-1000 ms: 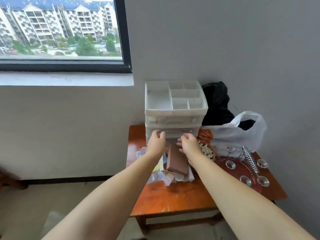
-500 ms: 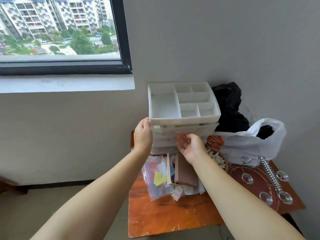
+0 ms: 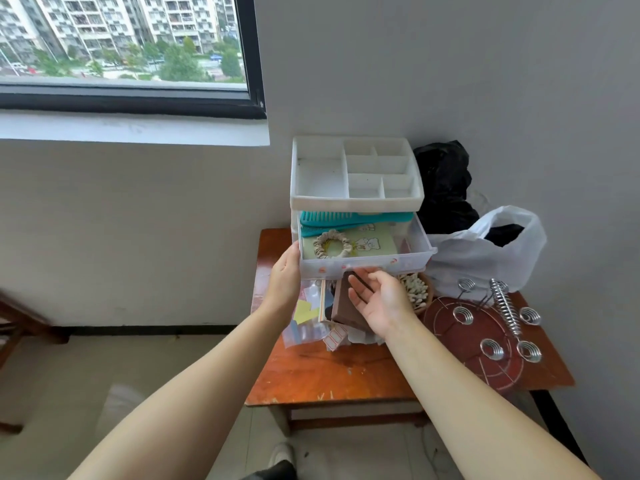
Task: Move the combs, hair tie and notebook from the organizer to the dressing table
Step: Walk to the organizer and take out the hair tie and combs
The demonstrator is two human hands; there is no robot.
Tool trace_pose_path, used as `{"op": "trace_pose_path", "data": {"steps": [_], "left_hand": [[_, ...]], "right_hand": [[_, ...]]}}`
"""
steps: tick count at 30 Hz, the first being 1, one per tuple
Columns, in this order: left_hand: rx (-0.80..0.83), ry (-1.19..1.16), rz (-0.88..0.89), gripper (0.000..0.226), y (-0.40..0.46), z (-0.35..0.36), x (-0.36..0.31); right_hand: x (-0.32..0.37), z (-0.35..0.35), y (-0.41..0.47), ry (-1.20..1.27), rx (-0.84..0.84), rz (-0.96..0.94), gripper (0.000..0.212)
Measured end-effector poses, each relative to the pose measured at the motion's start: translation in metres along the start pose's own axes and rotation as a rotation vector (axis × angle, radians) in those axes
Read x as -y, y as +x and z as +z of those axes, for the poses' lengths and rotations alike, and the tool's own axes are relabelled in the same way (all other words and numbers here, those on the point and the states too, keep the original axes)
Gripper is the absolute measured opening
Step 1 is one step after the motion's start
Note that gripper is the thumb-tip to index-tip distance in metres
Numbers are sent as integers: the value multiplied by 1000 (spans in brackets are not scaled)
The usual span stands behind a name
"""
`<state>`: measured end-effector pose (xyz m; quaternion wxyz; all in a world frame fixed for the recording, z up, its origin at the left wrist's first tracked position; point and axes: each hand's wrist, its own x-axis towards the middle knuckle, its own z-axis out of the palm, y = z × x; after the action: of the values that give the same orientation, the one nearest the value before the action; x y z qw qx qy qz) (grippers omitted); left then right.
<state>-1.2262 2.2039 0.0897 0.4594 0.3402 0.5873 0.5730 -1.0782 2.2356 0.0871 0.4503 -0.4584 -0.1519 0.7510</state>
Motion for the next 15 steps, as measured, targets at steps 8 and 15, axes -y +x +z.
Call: {"op": "trace_pose_path", "data": {"steps": [8, 15], "left_hand": [[9, 56, 25, 38, -10, 1, 4], [-209, 572, 341, 41, 5, -5, -11]], "right_hand": [[8, -9, -6, -257, 115, 68, 21], [93, 12, -5, -1430, 168, -741, 25]]}}
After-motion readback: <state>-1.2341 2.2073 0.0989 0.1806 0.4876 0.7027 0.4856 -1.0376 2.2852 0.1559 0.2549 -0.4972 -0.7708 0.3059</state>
